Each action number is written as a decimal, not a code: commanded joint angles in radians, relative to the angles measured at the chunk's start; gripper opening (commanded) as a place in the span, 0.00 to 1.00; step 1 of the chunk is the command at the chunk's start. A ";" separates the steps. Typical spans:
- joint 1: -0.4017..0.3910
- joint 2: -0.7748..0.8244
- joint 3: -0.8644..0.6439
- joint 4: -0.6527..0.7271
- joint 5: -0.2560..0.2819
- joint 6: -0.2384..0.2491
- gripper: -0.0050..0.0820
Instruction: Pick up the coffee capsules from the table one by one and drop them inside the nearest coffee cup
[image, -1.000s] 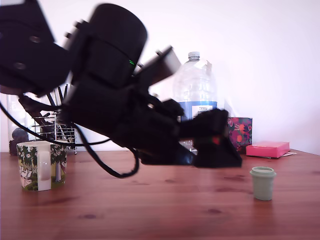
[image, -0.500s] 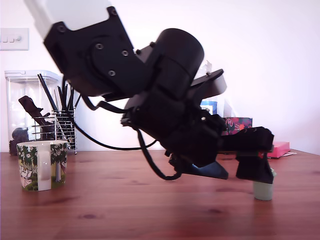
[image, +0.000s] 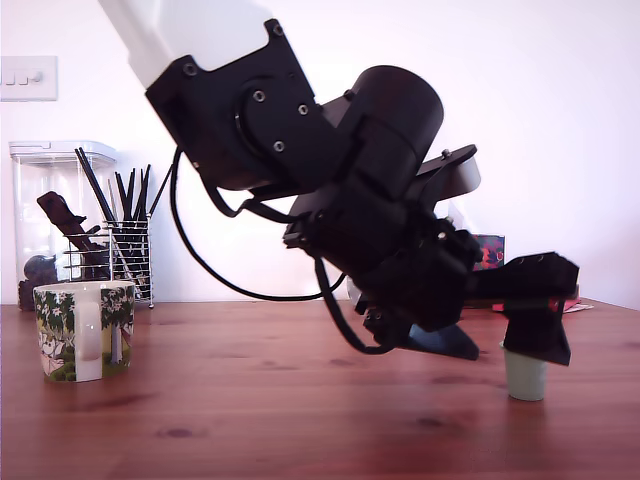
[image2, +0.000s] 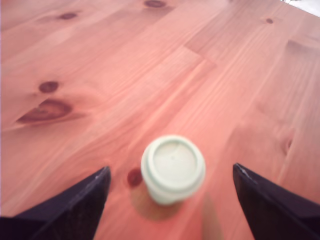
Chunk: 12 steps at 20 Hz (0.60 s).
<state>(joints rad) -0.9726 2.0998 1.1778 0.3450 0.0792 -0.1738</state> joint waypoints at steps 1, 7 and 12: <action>-0.004 0.055 0.014 -0.027 0.006 -0.002 0.88; -0.004 0.066 0.038 -0.068 0.009 -0.002 0.87; -0.004 0.066 0.038 -0.068 0.006 -0.003 0.55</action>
<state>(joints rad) -0.9730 2.1300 1.2118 0.2703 0.0841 -0.1741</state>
